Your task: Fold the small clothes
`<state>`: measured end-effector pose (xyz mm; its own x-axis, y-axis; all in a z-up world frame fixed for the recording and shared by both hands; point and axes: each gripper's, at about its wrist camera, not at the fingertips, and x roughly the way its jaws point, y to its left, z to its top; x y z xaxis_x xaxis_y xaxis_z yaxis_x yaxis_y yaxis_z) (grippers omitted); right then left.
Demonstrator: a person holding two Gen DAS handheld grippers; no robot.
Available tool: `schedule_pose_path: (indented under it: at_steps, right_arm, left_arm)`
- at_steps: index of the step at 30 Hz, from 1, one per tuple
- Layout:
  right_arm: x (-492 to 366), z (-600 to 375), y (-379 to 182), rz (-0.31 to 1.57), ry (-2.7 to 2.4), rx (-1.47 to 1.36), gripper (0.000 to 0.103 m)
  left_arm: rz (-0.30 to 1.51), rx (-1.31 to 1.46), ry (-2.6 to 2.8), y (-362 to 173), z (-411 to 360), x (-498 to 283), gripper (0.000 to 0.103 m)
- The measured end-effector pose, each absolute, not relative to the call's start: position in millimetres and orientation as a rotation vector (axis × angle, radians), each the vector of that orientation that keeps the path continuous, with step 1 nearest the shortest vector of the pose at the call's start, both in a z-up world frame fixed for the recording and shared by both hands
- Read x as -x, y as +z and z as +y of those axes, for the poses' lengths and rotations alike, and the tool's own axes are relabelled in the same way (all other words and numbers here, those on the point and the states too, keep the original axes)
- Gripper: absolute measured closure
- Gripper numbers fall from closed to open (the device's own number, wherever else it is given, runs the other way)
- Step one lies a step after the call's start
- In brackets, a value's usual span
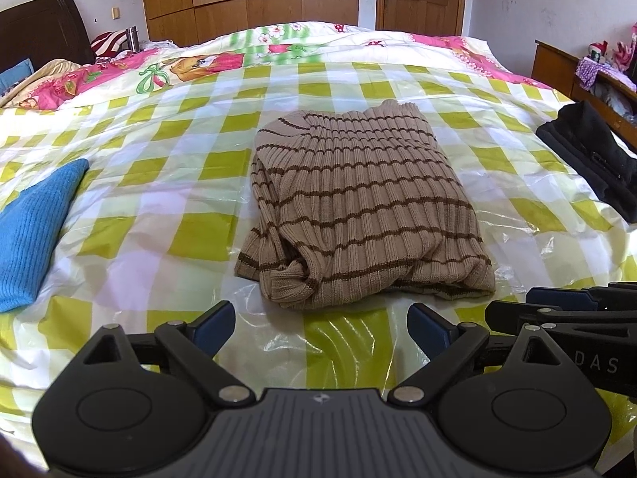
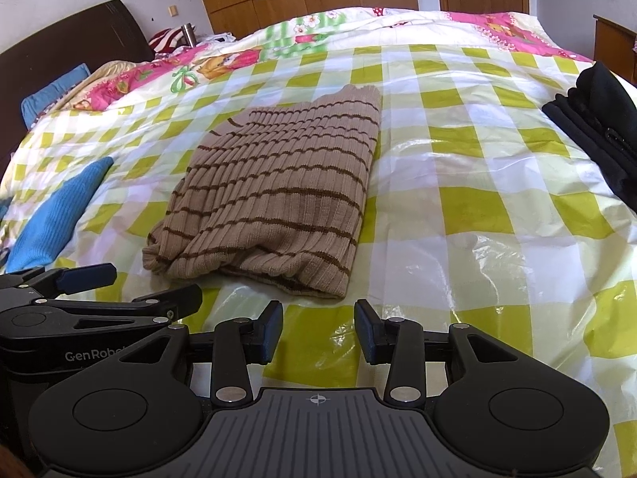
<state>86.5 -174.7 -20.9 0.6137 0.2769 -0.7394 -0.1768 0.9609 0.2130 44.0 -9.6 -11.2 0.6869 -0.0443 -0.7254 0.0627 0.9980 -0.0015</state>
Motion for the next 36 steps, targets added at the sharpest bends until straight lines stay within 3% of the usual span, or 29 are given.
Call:
schedule_pose_path:
  at_steps: [36]
  right_arm:
    - [-83.6, -174.2, -22.7, 0.876, 0.244, -0.124, 0.064]
  left_arm:
    - [0.791, -0.023, -0.063, -9.3, -9.5, -39.0, 0.0]
